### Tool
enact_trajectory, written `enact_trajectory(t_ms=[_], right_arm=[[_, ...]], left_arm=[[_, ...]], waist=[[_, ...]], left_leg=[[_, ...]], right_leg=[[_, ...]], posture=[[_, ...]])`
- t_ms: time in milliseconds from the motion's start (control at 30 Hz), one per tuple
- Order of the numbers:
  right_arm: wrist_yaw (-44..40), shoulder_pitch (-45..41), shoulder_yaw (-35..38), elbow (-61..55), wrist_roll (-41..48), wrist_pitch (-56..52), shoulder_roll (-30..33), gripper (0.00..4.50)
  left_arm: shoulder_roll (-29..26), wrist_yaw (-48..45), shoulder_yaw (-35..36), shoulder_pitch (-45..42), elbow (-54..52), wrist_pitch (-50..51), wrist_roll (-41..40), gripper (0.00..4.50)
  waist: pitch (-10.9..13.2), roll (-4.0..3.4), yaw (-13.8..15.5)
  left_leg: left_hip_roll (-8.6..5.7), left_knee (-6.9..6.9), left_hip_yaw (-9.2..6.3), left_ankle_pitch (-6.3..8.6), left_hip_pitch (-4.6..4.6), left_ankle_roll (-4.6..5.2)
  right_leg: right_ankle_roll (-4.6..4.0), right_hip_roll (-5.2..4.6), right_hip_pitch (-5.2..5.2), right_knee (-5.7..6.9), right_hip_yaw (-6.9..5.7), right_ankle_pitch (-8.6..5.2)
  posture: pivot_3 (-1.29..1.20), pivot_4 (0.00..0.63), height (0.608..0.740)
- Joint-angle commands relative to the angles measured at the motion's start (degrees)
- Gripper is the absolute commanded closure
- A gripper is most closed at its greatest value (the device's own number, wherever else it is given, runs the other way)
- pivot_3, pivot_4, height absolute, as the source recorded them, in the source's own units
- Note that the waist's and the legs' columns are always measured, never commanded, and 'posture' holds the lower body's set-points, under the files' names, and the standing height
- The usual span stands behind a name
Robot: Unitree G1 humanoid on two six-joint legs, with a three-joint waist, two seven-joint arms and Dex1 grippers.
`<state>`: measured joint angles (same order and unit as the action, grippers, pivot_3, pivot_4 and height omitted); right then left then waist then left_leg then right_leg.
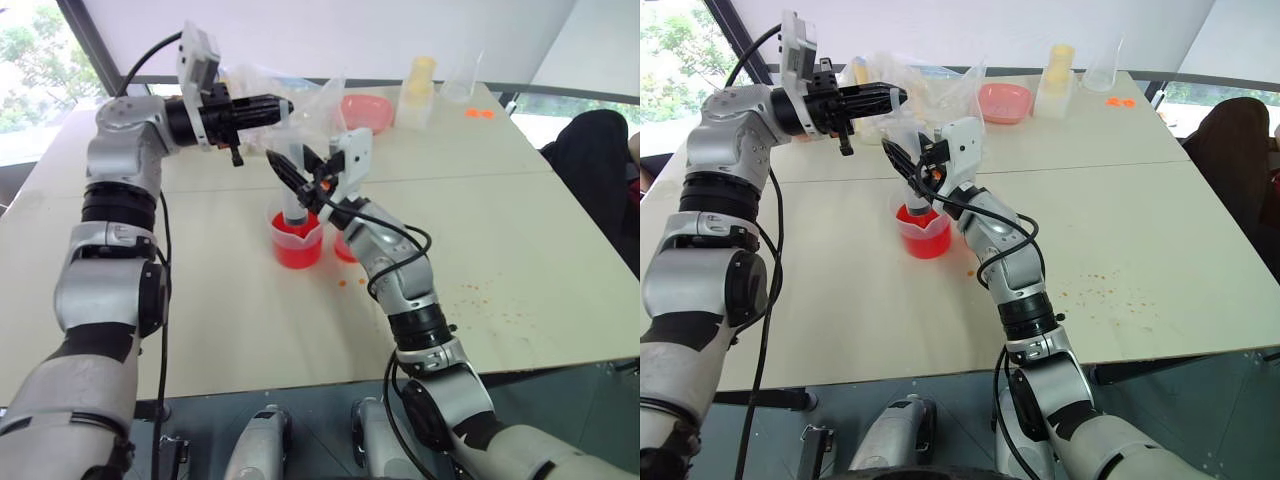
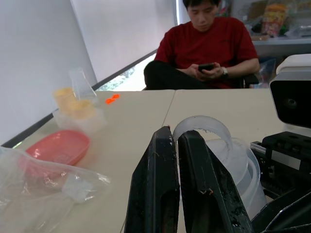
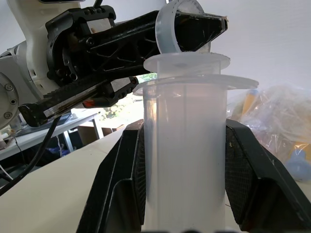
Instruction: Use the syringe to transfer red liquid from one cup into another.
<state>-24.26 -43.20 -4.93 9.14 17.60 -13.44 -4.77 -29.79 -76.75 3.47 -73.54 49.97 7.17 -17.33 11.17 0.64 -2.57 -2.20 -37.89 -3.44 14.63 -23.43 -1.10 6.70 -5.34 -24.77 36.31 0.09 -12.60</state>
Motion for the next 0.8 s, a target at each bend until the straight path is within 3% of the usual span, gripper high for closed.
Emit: enact_trajectory(t_ms=[33,733,767,800], right_arm=[[-2.8,0.3,-4.5,-2.7,-0.6,1.9,-2.2,2.98],[-2.6,1.8,-5.1,1.1,-4.1,6.2,-4.2,2.98],[-2.4,1.4,-4.8,0.7,-4.1,6.0,-4.2,2.98],[-2.3,1.2,-4.7,0.4,-4.1,5.9,-4.2,2.98]], left_arm=[[-1.5,3.3,1.8,-4.0,0.1,-1.6,0.7,4.45],[-2.6,0.6,2.2,-9.2,6.2,-3.9,2.2,4.45],[-2.7,0.1,1.9,-8.8,5.9,-3.4,2.3,3.83],[-2.8,0.0,1.8,-8.6,5.6,-3.2,2.4,3.48]], waist=[[0.0,0.00,0.0],[0.0,0.01,-0.1],[0.0,0.01,-0.1],[0.0,0.01,-0.2]], left_leg=[[0.00,0.00,0.00,0.00,0.00,0.00],[0.00,0.00,0.01,0.00,0.00,0.00],[0.00,0.00,0.01,0.00,0.00,0.00],[0.01,0.00,0.01,0.00,0.00,0.00]], right_leg=[[0.00,0.00,0.00,0.00,0.00,0.00],[0.00,0.02,0.00,0.00,0.00,0.00],[0.00,0.02,0.00,0.01,0.00,0.00],[0.00,0.02,-0.01,0.01,0.00,0.00]], posture=[[0.00,0.150,0.740],[0.00,0.150,0.740],[0.00,0.150,0.740],[0.00,0.150,0.740]])
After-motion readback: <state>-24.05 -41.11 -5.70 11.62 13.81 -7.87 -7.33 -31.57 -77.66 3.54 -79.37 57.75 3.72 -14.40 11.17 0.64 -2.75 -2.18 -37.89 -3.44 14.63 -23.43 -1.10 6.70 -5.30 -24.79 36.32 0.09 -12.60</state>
